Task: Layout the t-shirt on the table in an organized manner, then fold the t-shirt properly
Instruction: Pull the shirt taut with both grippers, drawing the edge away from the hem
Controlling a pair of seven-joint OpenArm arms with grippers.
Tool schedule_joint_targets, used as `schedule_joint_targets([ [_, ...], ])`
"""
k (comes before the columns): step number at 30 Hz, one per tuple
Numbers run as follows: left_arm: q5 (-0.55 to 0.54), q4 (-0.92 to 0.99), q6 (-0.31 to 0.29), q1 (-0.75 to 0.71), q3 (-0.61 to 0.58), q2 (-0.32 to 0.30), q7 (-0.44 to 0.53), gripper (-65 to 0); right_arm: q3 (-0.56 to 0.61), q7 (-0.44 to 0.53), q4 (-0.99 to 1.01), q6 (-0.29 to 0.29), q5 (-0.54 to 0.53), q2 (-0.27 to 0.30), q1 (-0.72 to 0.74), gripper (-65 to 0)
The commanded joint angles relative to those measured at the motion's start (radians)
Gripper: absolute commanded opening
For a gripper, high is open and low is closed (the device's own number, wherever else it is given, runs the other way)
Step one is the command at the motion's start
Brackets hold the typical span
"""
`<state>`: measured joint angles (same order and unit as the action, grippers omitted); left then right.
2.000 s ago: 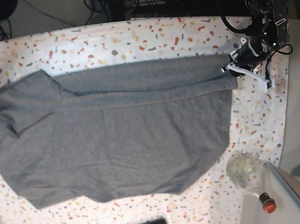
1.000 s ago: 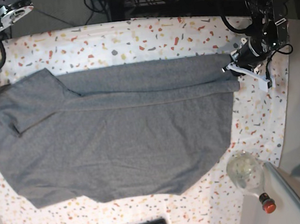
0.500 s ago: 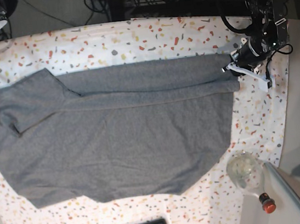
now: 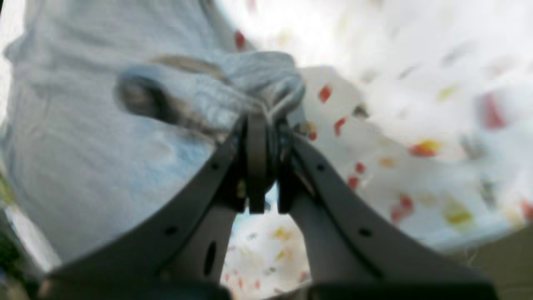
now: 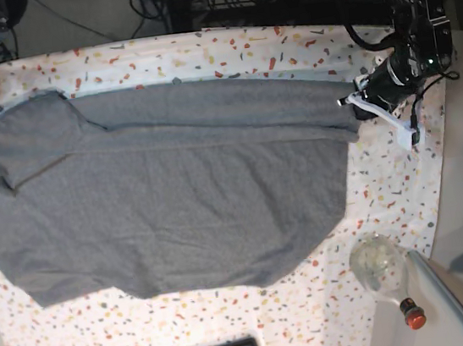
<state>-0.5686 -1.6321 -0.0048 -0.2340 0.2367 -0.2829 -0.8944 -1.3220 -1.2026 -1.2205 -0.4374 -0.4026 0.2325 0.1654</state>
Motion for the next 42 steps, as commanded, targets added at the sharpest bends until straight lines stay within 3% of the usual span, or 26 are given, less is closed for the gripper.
schedule_joint_targets([
  [1,0.006,-0.04,0.009,0.049,0.033,-0.006,-0.036,-65.0,0.003,-0.001,-0.045,0.036,-0.026,0.026,0.047,-65.0],
  [5,0.006,-0.04,0.009,0.215,0.111,0.055,-0.225,-65.0,0.146,-0.03,-0.012,0.191,-0.026,0.078,0.155,-65.0],
  [8,0.006,0.023,0.009,0.296,0.143,0.08,-0.28,-65.0,0.238,-0.015,0.117,0.305,-0.026,0.127,0.225,-65.0],
  [10,0.006,0.042,0.009,0.308,0.151,0.084,-0.314,-65.0,0.221,-0.029,0.156,0.334,-0.034,0.144,0.23,-65.0],
  [13,0.006,0.01,0.009,0.227,0.155,0.076,-0.317,-65.0,0.193,-0.061,0.121,0.292,-0.034,0.14,0.171,-65.0],
  [17,0.006,-0.099,0.009,0.091,0.16,0.061,-0.315,-65.0,0.195,-0.066,0.08,0.188,-0.034,0.137,0.076,-65.0],
  [22,0.006,-0.156,0.004,-0.043,0.238,0.069,-0.312,-65.0,0.195,-0.038,0.087,0.108,-0.034,0.137,-0.043,-65.0],
  [25,0.006,-0.152,0.004,-0.113,0.226,0.069,-0.236,-65.0,0.197,0.016,0.087,0.061,-0.032,0.118,-0.105,-65.0],
  [30,0.006,-0.055,0.004,-0.175,0.192,0.063,-0.113,-65.0,0.197,0.131,0.115,0.047,-0.028,0.084,-0.171,-65.0],
  [33,0.008,0.011,0.004,-0.178,0.188,0.061,-0.098,-65.0,0.198,0.191,0.156,0.047,-0.026,0.086,-0.18,-65.0],
  [42,0.008,0.028,0.004,-0.195,0.186,0.061,-0.048,-65.0,0.2,0.208,0.164,0.047,-0.026,0.087,-0.185,-65.0],
])
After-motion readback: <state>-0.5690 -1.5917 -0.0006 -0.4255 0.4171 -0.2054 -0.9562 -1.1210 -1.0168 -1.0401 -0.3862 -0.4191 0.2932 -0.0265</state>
